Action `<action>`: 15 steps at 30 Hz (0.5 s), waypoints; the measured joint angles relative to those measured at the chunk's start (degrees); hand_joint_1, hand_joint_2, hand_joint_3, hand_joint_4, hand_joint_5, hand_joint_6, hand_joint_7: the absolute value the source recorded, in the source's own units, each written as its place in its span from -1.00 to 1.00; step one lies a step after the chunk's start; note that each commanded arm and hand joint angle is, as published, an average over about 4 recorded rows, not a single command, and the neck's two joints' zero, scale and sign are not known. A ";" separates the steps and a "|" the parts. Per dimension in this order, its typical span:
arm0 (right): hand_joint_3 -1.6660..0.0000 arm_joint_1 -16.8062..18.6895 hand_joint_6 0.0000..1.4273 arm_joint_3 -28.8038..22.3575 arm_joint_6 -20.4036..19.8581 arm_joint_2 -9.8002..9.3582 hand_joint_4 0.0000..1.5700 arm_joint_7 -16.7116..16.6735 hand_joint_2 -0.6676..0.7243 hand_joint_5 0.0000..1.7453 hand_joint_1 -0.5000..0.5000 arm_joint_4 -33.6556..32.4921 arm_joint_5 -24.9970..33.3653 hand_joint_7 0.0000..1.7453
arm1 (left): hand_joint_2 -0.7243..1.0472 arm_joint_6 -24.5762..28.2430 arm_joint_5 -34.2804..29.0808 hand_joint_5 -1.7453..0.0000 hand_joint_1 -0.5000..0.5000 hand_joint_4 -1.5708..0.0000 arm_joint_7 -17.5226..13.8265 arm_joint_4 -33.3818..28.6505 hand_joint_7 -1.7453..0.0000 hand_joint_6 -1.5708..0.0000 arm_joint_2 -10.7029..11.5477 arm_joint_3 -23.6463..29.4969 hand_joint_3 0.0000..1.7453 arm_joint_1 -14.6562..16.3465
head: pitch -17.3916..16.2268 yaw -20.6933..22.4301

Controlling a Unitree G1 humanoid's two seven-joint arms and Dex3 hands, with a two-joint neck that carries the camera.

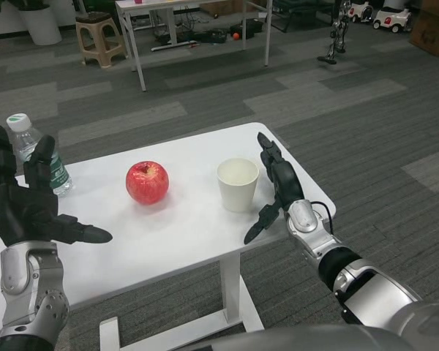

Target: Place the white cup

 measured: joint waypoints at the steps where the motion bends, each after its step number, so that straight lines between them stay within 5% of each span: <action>1: 1.00 0.35 -1.00 -0.92 0.02 0.03 -1.00 0.03 0.77 -1.00 -0.92 -0.60 -0.11 -1.00 | -0.80 -0.01 -0.14 0.18 -1.00 1.00 0.00 0.02 1.00 1.00 0.00 0.00 -0.90 0.00 | 0.00 0.00; 15: 1.00 7.53 -1.00 -12.79 0.52 0.00 -1.00 0.09 0.64 -1.00 -0.92 -19.33 -0.17 -1.00 | -0.80 -0.14 -0.72 0.18 -1.00 1.00 -0.01 1.04 1.00 1.00 0.04 0.49 -0.90 -0.35 | 0.19 -0.75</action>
